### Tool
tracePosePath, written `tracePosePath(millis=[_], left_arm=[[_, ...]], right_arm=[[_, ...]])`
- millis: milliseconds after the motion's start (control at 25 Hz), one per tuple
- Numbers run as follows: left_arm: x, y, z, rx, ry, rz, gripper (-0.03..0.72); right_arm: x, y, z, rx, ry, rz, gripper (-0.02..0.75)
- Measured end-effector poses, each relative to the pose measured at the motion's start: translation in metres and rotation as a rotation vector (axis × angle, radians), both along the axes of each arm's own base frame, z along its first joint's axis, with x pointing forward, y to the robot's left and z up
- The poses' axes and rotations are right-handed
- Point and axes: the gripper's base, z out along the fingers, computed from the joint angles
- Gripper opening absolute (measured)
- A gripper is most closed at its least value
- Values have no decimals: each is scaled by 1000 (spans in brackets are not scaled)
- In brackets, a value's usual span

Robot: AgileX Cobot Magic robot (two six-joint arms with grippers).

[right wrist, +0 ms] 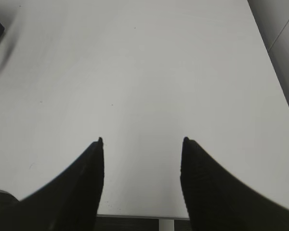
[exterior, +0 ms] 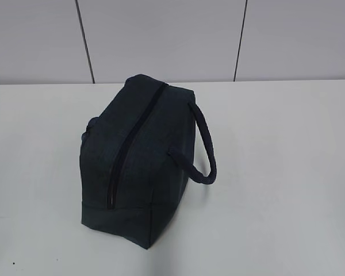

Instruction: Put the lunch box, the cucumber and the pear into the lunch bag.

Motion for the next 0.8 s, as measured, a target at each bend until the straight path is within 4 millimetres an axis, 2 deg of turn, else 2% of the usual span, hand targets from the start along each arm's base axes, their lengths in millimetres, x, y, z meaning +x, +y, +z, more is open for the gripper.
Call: tracePosePath(millis=[360, 800], left_arm=[[-2, 0, 0, 1, -13, 32, 245], [-2, 0, 0, 1, -13, 32, 243]], right_arm=[[0, 0, 0, 0, 0, 0, 407], [0, 0, 0, 1, 0, -1, 407]])
